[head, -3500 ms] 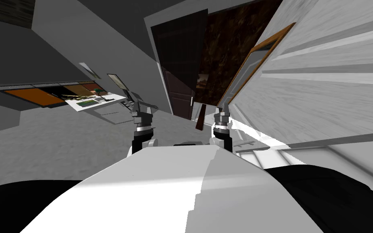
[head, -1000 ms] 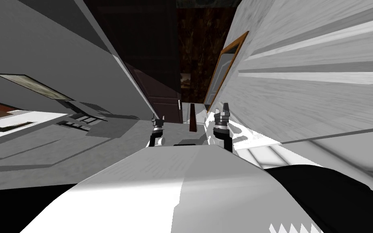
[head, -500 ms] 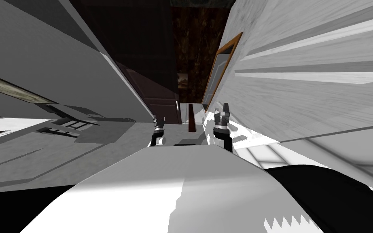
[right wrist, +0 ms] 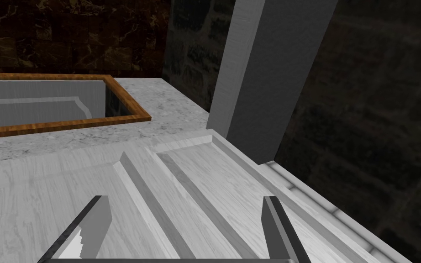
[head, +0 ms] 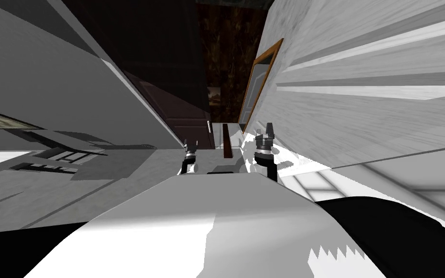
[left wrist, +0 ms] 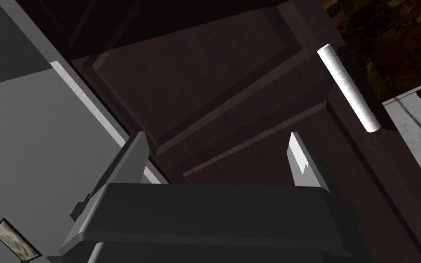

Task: Pull the door open

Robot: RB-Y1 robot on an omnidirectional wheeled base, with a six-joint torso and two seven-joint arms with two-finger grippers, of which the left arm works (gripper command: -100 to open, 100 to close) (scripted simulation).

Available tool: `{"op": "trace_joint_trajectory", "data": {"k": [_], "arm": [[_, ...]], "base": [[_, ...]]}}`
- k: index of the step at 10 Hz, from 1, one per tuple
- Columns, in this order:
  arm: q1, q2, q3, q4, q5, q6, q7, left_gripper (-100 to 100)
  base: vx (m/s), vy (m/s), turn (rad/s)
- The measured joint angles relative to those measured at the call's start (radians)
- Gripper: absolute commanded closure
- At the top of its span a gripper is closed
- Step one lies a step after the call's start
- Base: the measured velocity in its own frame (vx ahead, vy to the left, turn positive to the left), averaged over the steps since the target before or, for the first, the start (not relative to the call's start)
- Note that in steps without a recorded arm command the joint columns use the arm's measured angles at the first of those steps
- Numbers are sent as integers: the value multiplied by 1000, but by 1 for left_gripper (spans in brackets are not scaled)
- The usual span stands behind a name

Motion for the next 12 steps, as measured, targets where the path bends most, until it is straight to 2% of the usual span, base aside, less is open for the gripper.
{"op": "trace_joint_trajectory", "data": {"k": [2,4,7,12], "arm": [[-28,4,-3,63,29,-20,48,-100],[-44,6,-5,116,46,-34,80,-100],[-82,18,-7,208,92,-58,156,-100],[-126,30,-11,334,139,-92,241,-100]], "base": [[80,28,-62],[70,13,-159],[82,26,-130],[63,26,-118]]}}
